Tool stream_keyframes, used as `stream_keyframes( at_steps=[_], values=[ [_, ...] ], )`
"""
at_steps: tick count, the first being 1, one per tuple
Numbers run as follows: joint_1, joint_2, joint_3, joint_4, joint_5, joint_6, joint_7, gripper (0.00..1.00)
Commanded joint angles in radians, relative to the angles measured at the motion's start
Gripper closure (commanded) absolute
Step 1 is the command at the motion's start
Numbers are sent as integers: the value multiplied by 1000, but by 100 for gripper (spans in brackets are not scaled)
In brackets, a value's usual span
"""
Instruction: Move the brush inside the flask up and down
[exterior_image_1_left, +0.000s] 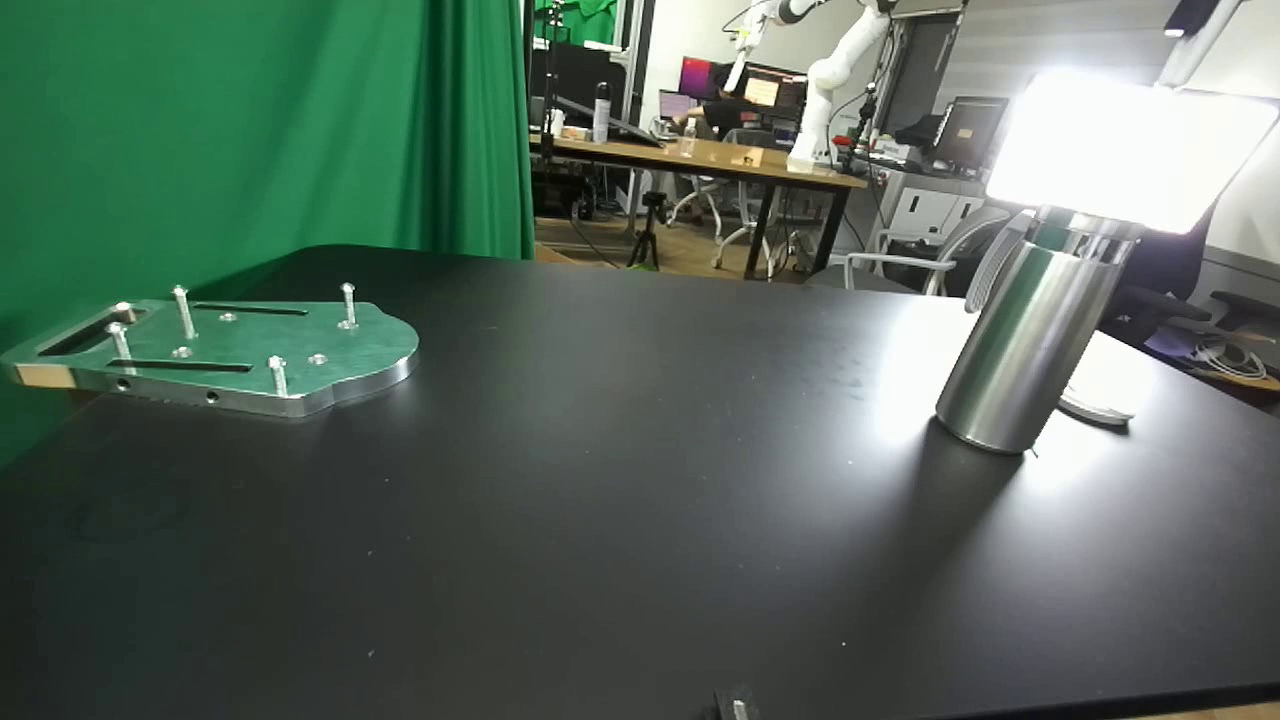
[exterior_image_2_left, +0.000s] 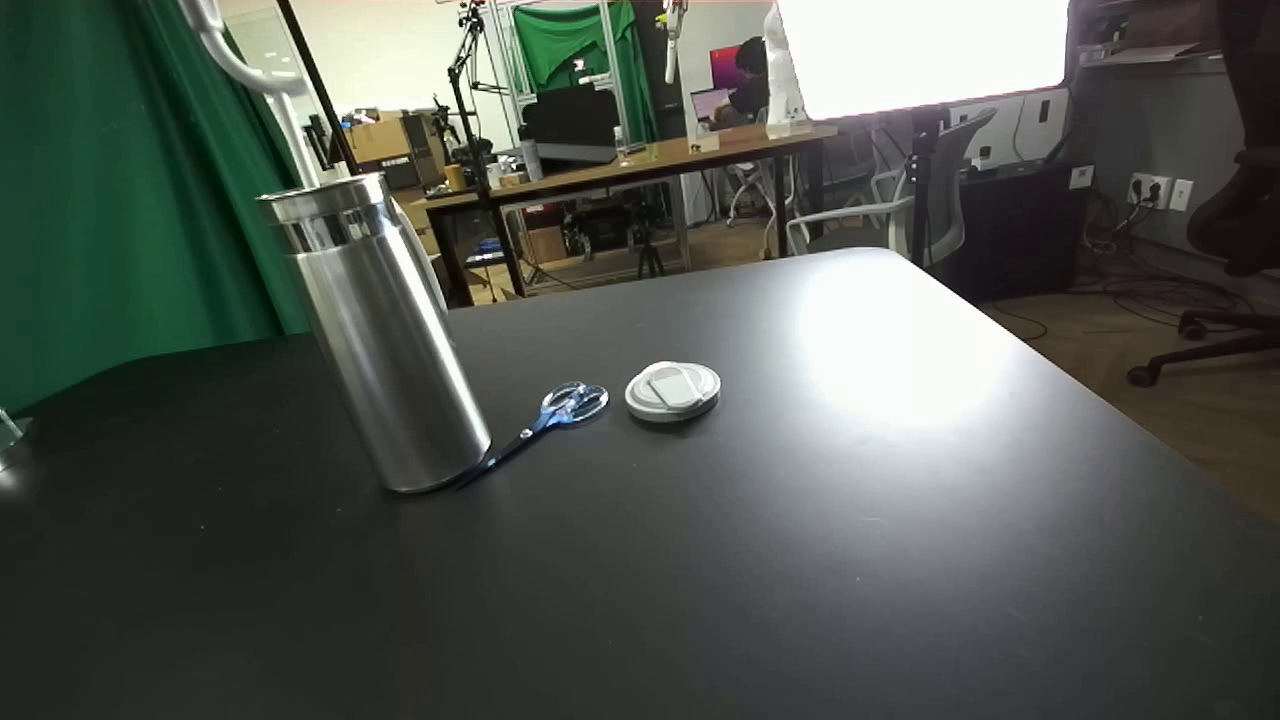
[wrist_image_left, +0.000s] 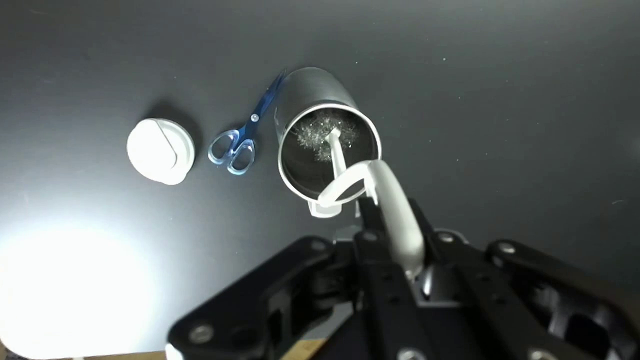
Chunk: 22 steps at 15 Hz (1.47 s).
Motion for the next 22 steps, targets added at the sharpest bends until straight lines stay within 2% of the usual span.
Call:
stream_keyframes(
  at_steps=[1,7,10,14,22],
  values=[
    [3,75,-5,-1,-12,33,30,96],
    [-6,179,0,5,-16,50,33,96],
    [-7,191,1,11,-13,43,31,96],
    [-8,136,0,17,-7,23,23,96],
    [2,-51,-3,26,-7,-5,18,96]
  ],
)
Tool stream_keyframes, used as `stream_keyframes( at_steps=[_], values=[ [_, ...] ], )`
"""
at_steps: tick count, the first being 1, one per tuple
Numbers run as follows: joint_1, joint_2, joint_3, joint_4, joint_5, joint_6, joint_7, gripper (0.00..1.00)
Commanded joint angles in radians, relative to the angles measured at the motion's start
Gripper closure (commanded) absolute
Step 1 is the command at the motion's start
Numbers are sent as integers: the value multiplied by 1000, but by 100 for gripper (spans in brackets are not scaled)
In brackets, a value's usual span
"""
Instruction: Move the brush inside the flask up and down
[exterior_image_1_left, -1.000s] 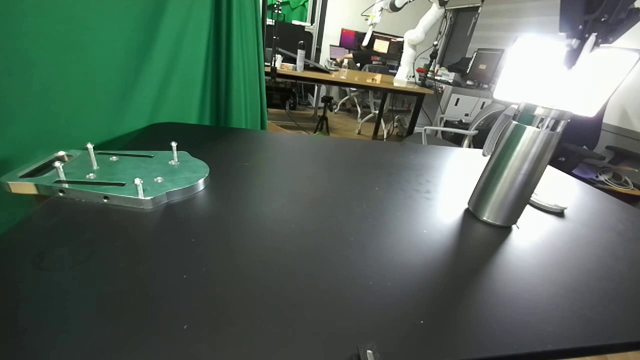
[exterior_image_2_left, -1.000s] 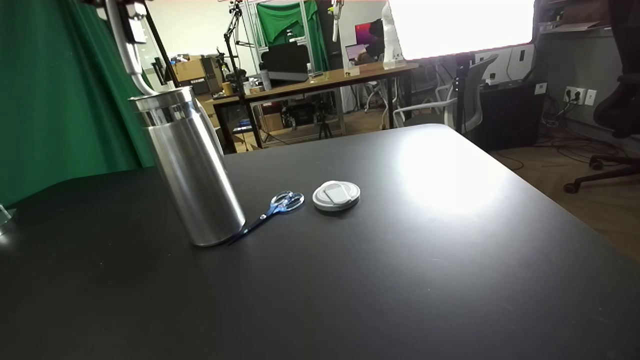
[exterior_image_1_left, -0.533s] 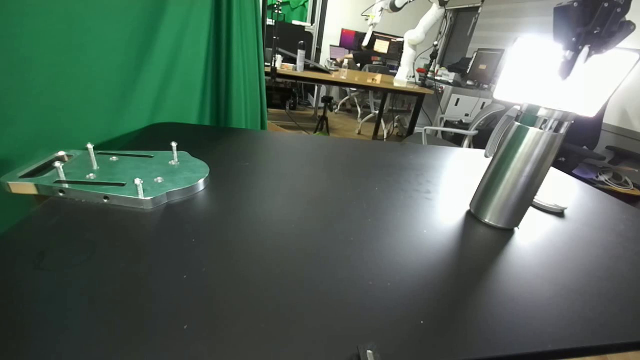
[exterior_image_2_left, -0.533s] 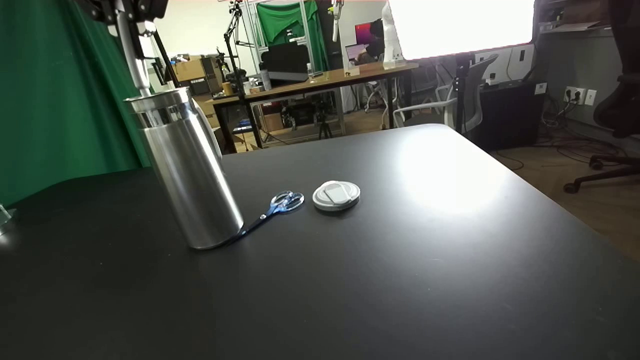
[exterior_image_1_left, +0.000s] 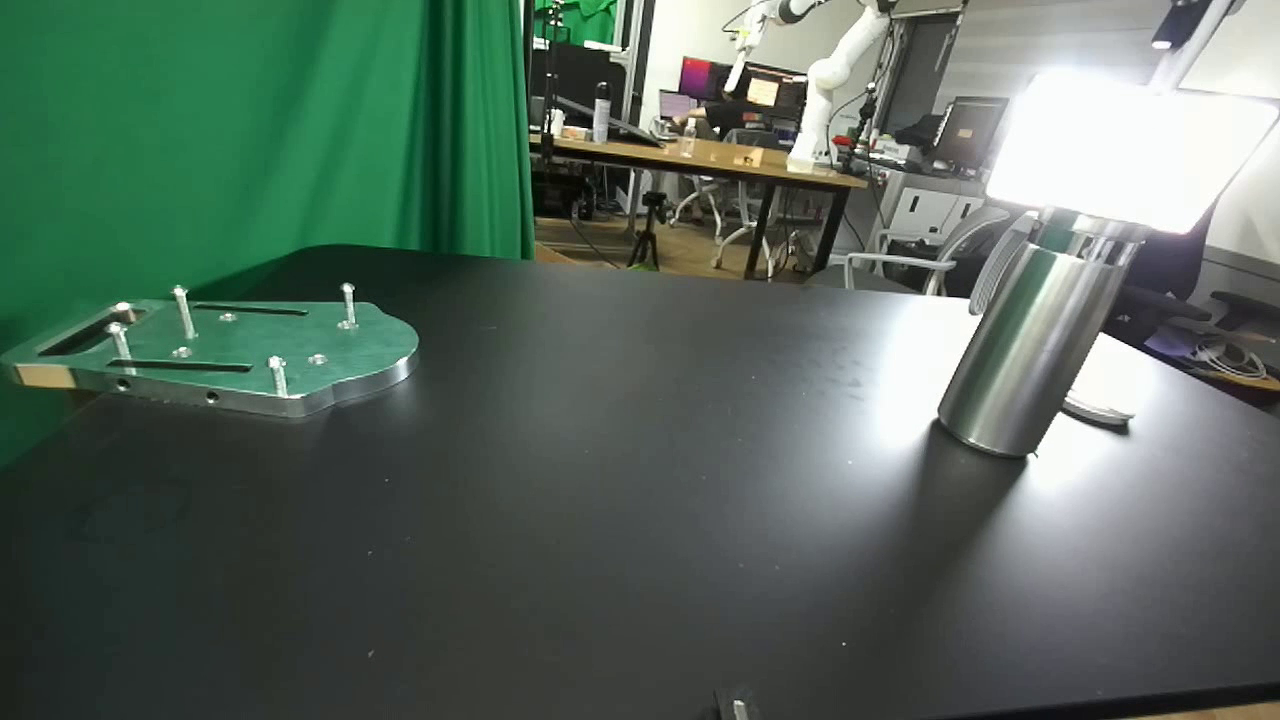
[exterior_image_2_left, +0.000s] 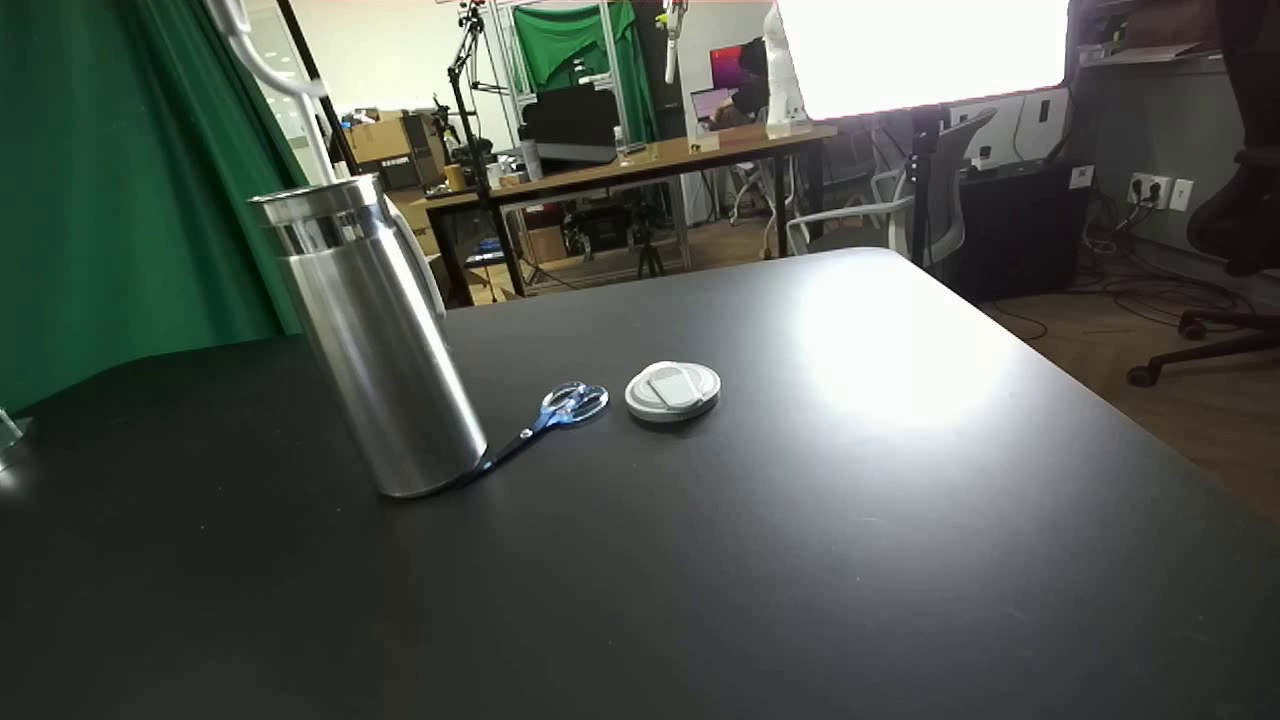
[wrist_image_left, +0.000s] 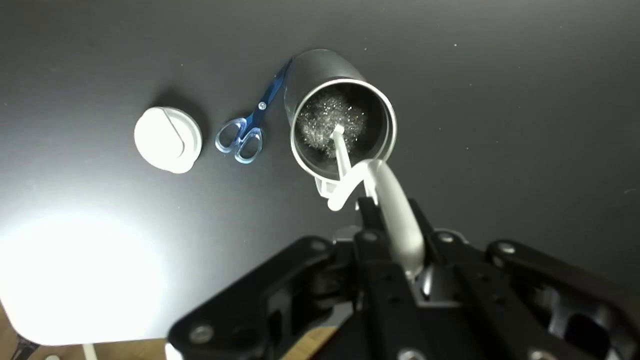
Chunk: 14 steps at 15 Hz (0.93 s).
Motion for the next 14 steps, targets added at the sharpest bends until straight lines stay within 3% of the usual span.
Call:
stream_keyframes(
  at_steps=[1,5,14],
  values=[
    [7,-84,-3,12,-7,-34,19,96],
    [10,-97,-4,8,-13,-32,24,96],
    [7,60,2,-21,-25,0,33,96]
  ],
)
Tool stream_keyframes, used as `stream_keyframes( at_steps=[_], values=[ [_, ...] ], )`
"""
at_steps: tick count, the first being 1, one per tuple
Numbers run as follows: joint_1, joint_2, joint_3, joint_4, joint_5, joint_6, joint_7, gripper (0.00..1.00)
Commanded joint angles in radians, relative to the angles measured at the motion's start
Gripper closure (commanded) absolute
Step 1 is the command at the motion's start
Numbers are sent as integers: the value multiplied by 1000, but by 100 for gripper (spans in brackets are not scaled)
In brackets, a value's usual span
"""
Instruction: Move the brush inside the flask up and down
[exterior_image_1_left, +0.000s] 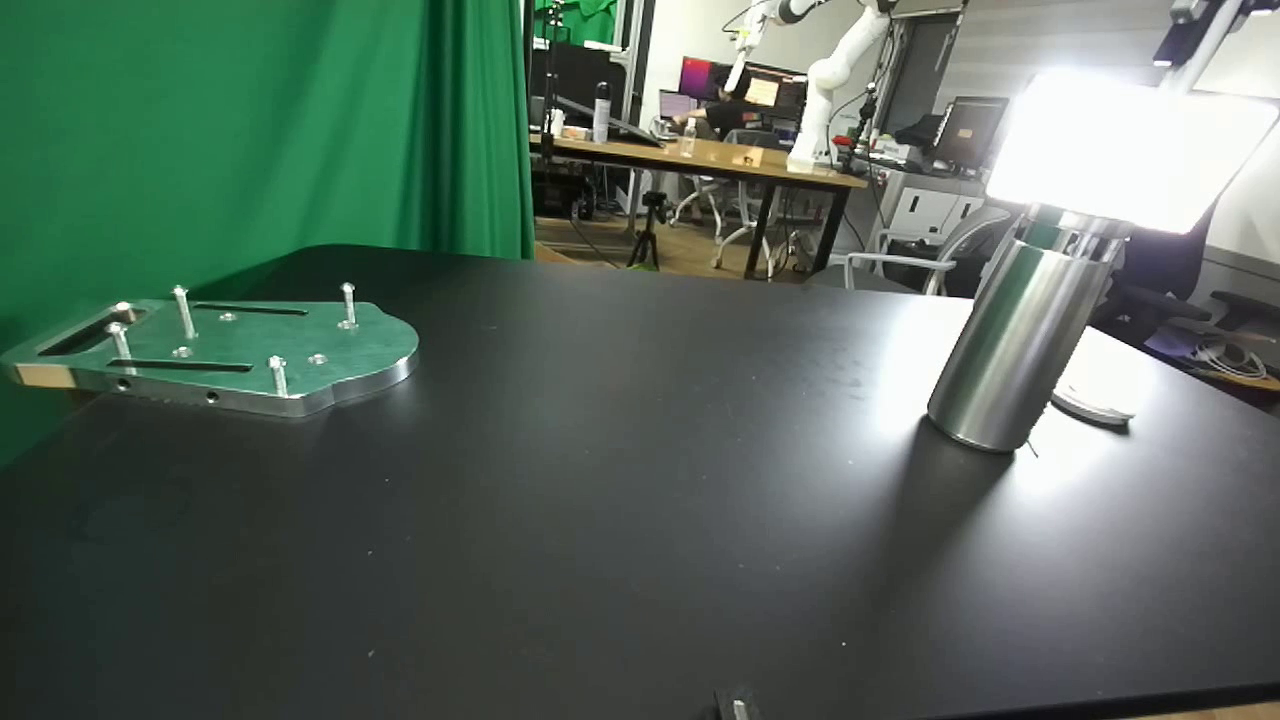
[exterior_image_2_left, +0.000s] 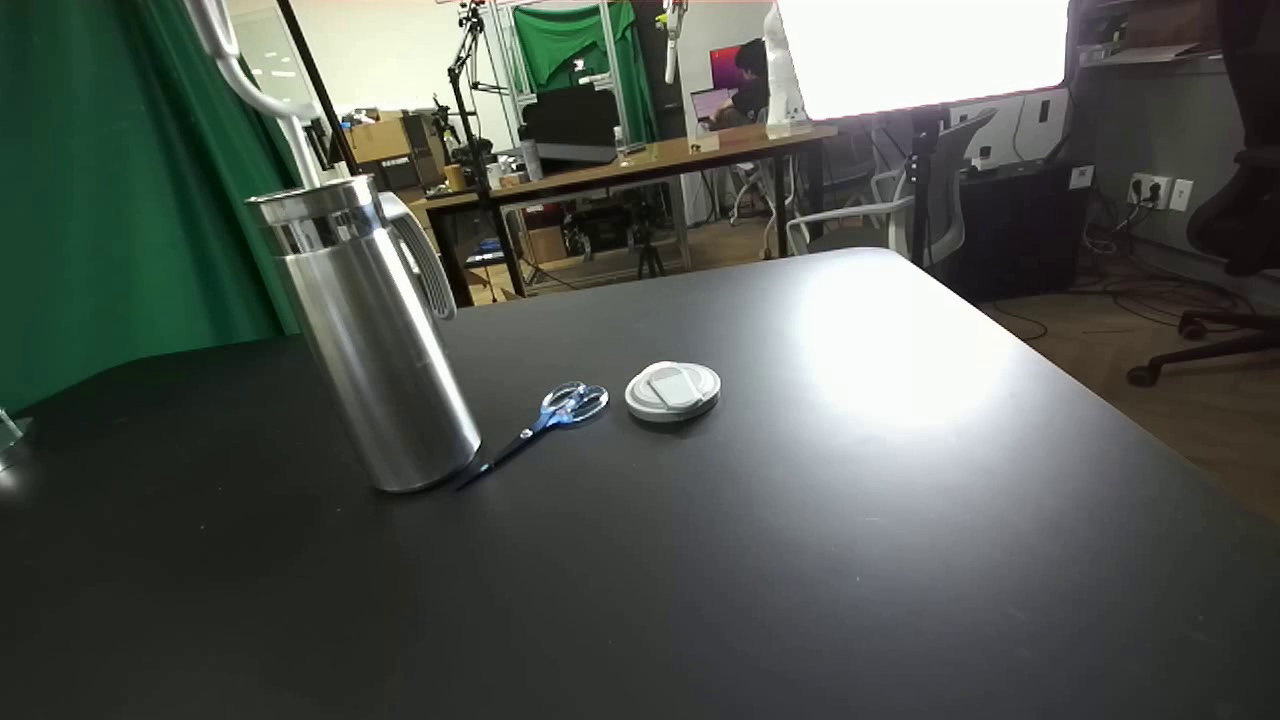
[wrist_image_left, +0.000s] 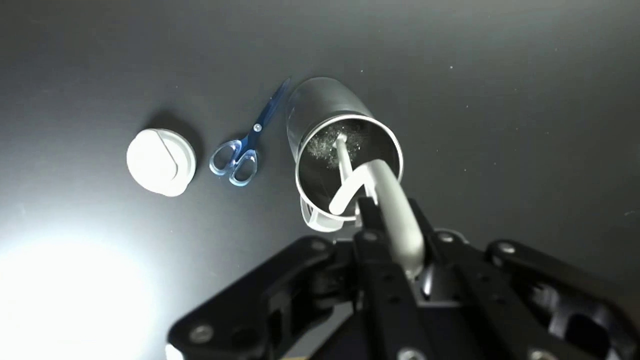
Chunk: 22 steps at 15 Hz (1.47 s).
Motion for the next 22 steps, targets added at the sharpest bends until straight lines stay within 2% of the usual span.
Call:
stream_keyframes(
  at_steps=[1,6,9,22],
  values=[
    [5,67,3,0,-24,18,34,96],
    [2,148,8,5,-34,27,39,96],
    [2,155,13,15,-35,20,41,96],
    [21,-101,27,23,-33,-19,31,96]
  ],
)
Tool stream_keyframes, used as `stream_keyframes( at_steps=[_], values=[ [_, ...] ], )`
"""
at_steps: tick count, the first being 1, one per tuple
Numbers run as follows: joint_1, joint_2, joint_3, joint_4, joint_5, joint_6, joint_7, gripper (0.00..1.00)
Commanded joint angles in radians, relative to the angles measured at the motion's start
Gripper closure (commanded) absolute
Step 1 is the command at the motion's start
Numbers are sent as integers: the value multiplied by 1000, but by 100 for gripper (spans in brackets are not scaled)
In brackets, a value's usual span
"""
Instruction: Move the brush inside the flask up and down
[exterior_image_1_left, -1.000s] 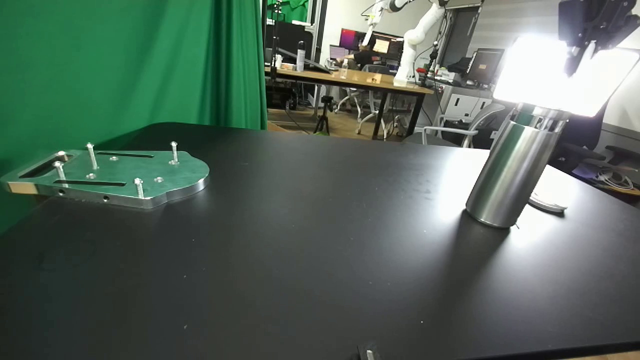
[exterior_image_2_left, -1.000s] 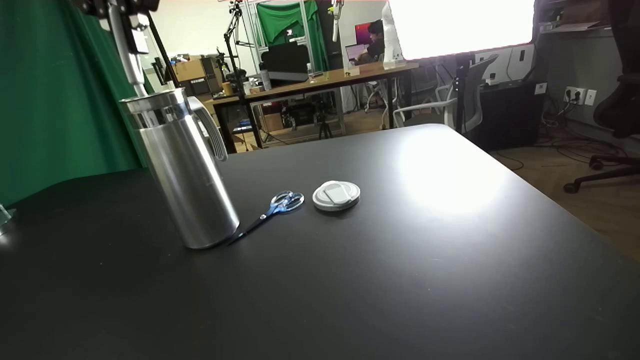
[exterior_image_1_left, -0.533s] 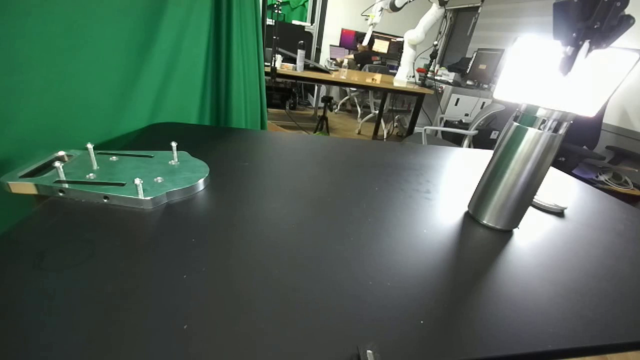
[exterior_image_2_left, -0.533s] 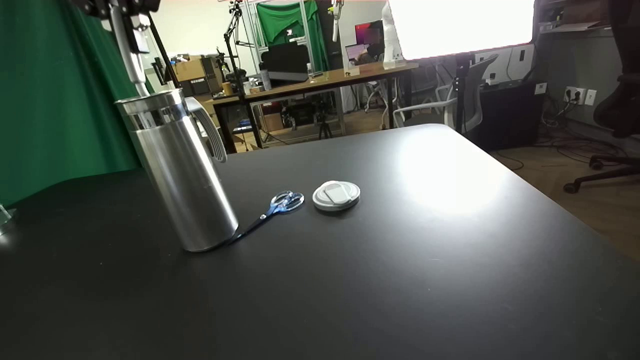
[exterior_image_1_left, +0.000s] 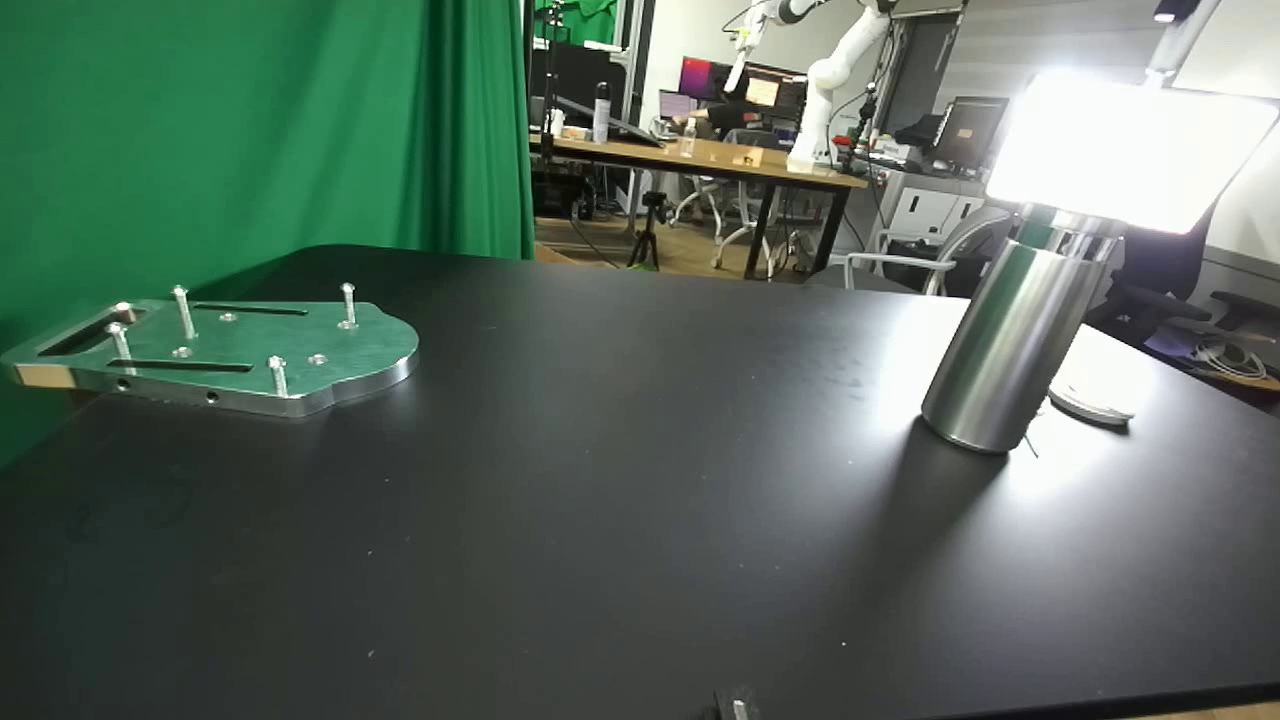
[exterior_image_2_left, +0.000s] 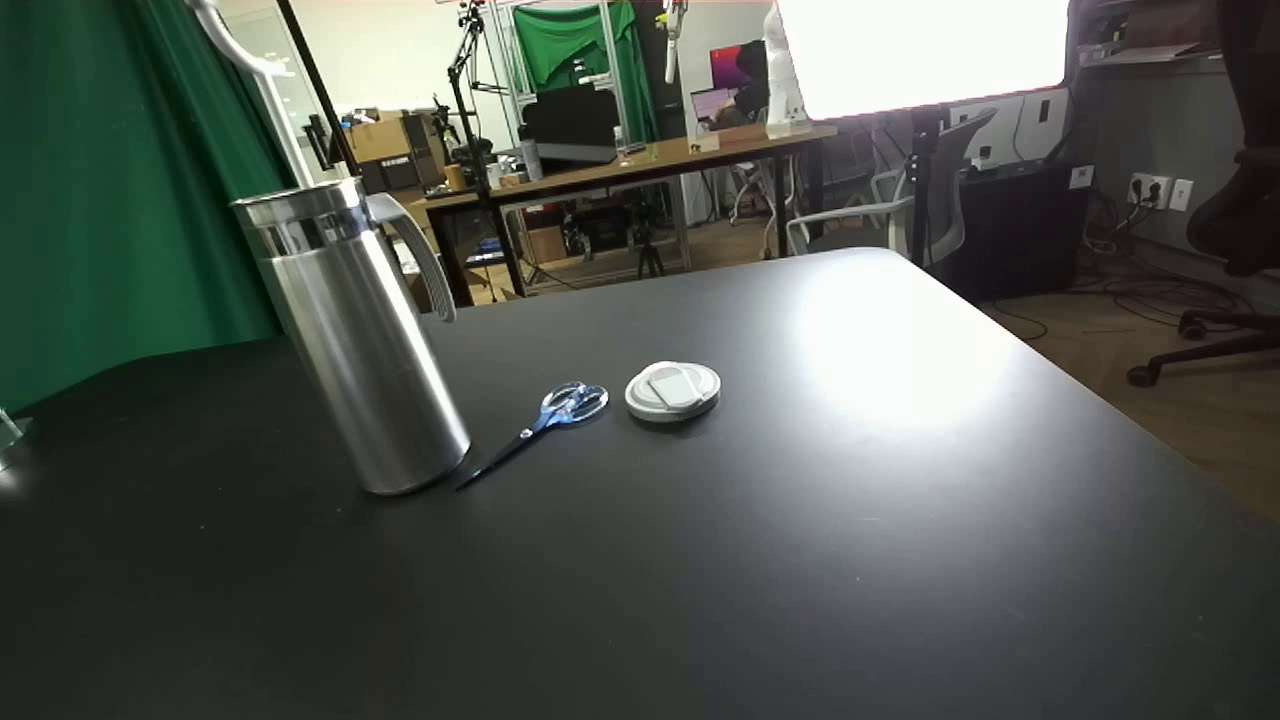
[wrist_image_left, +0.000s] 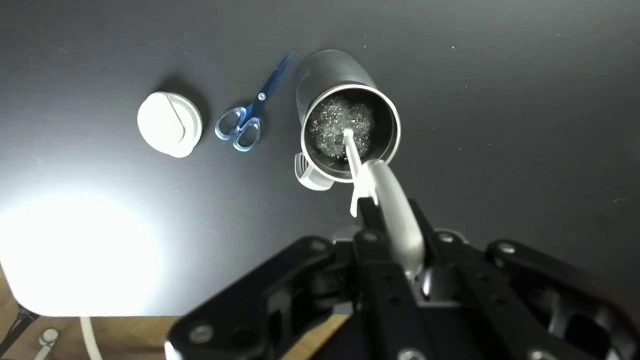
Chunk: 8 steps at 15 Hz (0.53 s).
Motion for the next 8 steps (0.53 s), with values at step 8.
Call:
stream_keyframes(
  at_steps=[8],
  values=[
    [9,66,-4,-28,-36,19,45,96]
  ],
)
